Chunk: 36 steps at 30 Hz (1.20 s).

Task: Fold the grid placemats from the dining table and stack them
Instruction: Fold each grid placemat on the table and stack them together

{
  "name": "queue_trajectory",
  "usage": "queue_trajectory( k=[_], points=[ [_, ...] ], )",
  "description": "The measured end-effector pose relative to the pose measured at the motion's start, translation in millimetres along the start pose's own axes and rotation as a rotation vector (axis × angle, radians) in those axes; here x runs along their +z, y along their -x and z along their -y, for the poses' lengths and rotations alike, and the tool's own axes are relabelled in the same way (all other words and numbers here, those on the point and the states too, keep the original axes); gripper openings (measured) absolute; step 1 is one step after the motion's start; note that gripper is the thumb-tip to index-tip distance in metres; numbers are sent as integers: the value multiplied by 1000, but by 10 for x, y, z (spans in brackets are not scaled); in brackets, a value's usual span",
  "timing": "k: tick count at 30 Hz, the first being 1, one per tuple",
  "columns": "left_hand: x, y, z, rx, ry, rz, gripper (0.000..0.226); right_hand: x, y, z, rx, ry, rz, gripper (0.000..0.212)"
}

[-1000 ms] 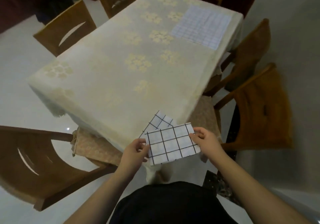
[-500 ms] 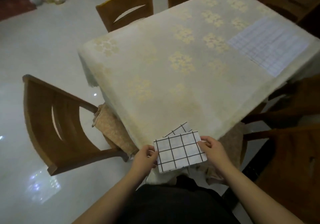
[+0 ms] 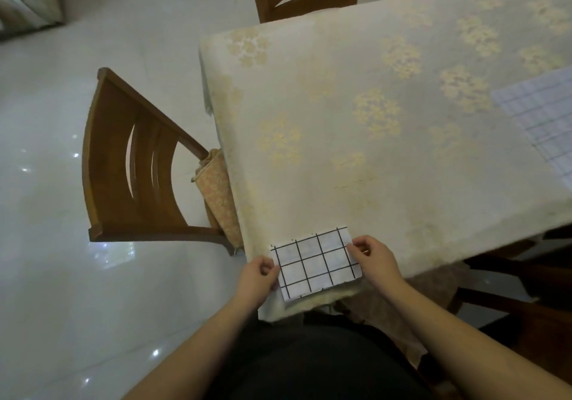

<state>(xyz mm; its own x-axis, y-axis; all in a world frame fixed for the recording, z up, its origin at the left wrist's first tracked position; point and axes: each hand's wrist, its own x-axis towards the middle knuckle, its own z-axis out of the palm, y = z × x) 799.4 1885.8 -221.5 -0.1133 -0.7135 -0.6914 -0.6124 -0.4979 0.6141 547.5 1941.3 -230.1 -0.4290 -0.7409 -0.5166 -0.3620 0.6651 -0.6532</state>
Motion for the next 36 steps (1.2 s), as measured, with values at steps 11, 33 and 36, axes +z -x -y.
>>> queue_trajectory(
  k=[11,33,36],
  points=[
    [86,-32,18,5,-53,-100,10,-1,-179,-94,-55,53,43,17],
    [425,-264,225,615,-1104,-60,87,606,-86,108,-628,813,55,62],
    [416,-286,233,609,-1106,-28,87,630,-101,59,-561,847,94,65]
  ],
)
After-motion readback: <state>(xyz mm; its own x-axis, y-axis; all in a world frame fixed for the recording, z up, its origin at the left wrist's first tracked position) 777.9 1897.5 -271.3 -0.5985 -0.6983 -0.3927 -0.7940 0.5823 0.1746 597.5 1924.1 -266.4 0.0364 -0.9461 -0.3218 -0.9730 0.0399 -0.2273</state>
